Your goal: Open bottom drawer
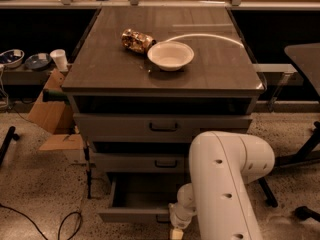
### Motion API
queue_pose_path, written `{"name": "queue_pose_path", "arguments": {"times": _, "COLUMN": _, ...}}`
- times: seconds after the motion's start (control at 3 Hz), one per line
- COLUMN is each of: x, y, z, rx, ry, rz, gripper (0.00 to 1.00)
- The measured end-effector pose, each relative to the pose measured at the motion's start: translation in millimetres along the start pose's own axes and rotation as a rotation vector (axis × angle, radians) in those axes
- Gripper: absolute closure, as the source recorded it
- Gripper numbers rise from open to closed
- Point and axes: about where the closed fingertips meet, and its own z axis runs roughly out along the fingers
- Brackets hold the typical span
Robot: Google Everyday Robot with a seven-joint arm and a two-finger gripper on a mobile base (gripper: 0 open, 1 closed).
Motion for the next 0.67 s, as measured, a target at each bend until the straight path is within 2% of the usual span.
{"name": "queue_pose_path", "arguments": {"times": 0.33, "x": -2.6, "y": 0.5, "z": -4.4, "rx": 0.000, "ry": 0.000, "rz": 0.000, "gripper": 0.00}}
{"name": "queue_pose_path", "arguments": {"times": 0.67, "x": 3.4, "y": 13.5, "z": -2.2, "rx": -0.027, "ry": -0.001, "rz": -0.012, "gripper": 0.00}}
